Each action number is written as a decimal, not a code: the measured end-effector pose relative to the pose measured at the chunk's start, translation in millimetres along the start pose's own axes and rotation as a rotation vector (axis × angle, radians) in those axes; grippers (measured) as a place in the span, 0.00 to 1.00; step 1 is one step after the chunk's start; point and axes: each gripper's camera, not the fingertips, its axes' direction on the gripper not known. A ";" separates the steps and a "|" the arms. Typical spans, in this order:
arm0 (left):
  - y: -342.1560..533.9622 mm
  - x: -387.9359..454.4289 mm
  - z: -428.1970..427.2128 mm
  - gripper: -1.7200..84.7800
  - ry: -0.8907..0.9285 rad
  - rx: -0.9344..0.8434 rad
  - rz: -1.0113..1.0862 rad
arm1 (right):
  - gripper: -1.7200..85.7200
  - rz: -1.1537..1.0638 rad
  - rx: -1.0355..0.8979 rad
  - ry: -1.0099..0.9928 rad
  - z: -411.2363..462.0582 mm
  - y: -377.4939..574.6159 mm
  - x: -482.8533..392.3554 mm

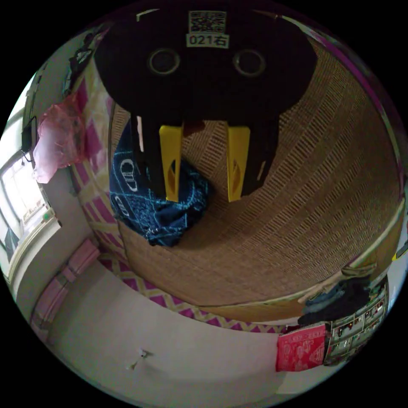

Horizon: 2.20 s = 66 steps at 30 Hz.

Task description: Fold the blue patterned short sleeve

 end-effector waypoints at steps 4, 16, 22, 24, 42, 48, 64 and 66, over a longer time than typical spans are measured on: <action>34.4 41.7 15.8 0.01 0.053 -0.061 0.021 | 0.19 -0.012 -0.072 0.067 10.5 6.4 -16.1; 97.3 106.1 40.1 0.01 0.224 -0.076 0.039 | 0.07 -0.036 -0.136 0.280 -2.1 -9.5 -33.4; 124.6 107.9 42.8 0.01 0.263 -0.089 0.061 | 0.06 0.085 -0.022 0.067 -102.4 -30.1 -2.6; 134.7 107.0 48.8 0.01 0.263 -0.113 0.058 | 0.06 0.034 0.005 0.025 -135.1 -33.0 -19.4; 226.4 35.2 57.1 0.01 0.343 -0.178 -0.120 | 0.11 -0.049 -0.003 -0.786 -194.6 70.8 -245.1; 241.5 3.0 69.2 0.01 0.359 -0.167 -0.199 | 0.15 -0.138 0.039 -0.646 -218.6 95.9 -241.1; 232.3 -15.9 120.9 0.01 0.353 -0.145 -0.192 | 0.04 0.166 0.234 -0.811 -241.2 180.8 -51.1; 227.3 -9.8 128.4 0.01 0.351 -0.138 -0.156 | 0.03 0.281 0.307 -0.871 -257.7 207.3 24.3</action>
